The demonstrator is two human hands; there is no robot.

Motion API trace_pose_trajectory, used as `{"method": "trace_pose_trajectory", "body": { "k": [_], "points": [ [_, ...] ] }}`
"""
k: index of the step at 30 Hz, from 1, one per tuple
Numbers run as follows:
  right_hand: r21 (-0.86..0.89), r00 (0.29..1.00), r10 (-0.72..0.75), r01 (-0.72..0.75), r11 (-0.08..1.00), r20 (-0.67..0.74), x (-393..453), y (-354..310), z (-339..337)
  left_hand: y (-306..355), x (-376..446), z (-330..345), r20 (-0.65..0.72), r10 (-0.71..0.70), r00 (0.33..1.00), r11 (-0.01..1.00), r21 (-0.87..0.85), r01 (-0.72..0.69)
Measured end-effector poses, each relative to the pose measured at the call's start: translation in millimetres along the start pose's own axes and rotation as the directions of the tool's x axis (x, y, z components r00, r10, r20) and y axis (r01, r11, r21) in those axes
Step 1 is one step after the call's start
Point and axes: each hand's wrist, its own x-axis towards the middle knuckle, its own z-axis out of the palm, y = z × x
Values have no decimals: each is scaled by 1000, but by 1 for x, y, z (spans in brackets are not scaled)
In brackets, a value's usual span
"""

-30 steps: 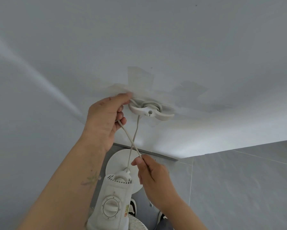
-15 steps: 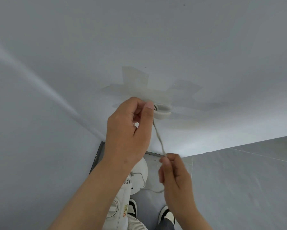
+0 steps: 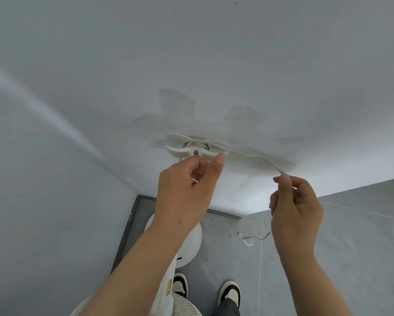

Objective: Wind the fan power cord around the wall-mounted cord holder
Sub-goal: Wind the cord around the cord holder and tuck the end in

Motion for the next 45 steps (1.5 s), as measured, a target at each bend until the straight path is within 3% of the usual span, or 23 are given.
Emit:
{"method": "trace_pose_trajectory", "body": {
  "k": [4,8,12,20,26,34,38,45],
  "points": [
    [-43,996,82,-81,996,21,5,11,7,-2,5,8,150,-240,959,960,-111,257],
    [-61,980,187,-184,981,65,4,23,12,1,7,14,210,-320,924,868,-327,375],
    [-79,948,280,-271,959,151,2,30,21,2,7,17,196,-323,926,802,-463,378],
    [-65,948,293,-287,956,124,0,30,25,0,13,22,117,-325,939,811,-476,340],
    [-124,904,357,-336,934,237,-7,33,32,-3,14,29,47,-322,946,828,-471,305],
    [-203,830,406,-354,913,382,-29,39,45,-25,9,24,193,-189,963,771,-578,267],
    [-224,807,409,-344,912,427,-35,42,51,-44,2,24,220,-139,966,862,-453,227],
    [-174,735,426,-397,901,528,-47,42,46,-59,-3,21,54,-191,980,856,-479,193]
  ]
}}
